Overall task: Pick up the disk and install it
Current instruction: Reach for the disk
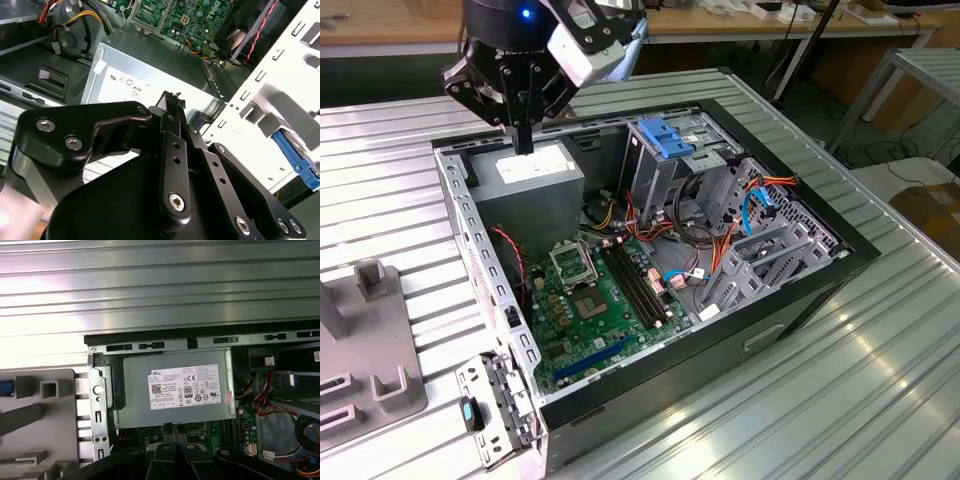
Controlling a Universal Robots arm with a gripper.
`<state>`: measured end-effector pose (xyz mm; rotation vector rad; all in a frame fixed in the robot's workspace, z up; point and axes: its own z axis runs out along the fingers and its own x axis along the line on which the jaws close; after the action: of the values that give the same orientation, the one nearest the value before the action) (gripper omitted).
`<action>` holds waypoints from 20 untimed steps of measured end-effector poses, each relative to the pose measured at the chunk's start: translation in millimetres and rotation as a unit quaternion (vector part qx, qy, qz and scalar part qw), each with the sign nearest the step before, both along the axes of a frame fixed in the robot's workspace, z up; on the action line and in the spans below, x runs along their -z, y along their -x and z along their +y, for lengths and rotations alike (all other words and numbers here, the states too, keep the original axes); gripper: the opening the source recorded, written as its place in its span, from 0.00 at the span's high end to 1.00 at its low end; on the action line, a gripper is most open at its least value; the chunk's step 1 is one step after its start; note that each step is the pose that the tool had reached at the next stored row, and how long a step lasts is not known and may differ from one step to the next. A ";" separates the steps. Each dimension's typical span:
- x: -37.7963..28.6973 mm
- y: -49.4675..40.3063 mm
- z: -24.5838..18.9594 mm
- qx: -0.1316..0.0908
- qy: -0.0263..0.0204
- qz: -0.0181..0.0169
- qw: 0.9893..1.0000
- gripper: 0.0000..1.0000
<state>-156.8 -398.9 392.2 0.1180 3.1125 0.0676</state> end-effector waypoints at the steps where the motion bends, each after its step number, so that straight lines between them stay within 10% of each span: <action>1: 0.1 1.9 0.0 0.000 0.000 0.000 1.000 0.89; 20: 2.2 61.2 0.0 0.000 0.000 0.000 1.000 0.89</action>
<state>-218.1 -398.9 390.0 0.1181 3.1129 0.0676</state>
